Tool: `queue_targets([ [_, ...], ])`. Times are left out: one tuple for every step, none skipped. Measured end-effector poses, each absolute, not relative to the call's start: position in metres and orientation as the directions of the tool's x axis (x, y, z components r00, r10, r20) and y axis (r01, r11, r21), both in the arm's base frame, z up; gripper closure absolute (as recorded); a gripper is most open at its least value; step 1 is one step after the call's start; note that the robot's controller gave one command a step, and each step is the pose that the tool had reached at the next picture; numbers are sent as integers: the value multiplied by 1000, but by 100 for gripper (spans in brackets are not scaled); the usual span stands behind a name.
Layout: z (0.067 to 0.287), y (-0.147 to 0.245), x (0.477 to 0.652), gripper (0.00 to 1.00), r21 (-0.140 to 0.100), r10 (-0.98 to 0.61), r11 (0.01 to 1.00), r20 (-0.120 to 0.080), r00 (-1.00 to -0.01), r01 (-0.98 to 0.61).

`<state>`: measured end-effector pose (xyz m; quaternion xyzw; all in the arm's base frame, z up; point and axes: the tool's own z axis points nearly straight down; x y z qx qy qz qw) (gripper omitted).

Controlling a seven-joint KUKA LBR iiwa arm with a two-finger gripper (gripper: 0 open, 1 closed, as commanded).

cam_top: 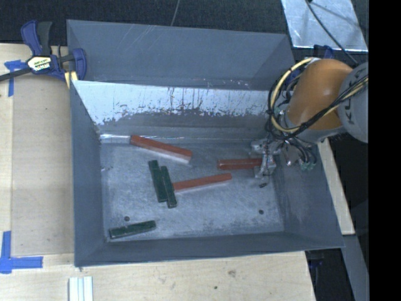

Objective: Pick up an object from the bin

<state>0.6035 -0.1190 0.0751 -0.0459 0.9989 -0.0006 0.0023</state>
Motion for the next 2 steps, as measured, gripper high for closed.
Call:
queue_targets([
  [75, -119, 603, 100, -2, -92, 996, -5, -996, -92],
  [99, -118, 598, 100, 0, -179, 984, 1, -984, -179],
])
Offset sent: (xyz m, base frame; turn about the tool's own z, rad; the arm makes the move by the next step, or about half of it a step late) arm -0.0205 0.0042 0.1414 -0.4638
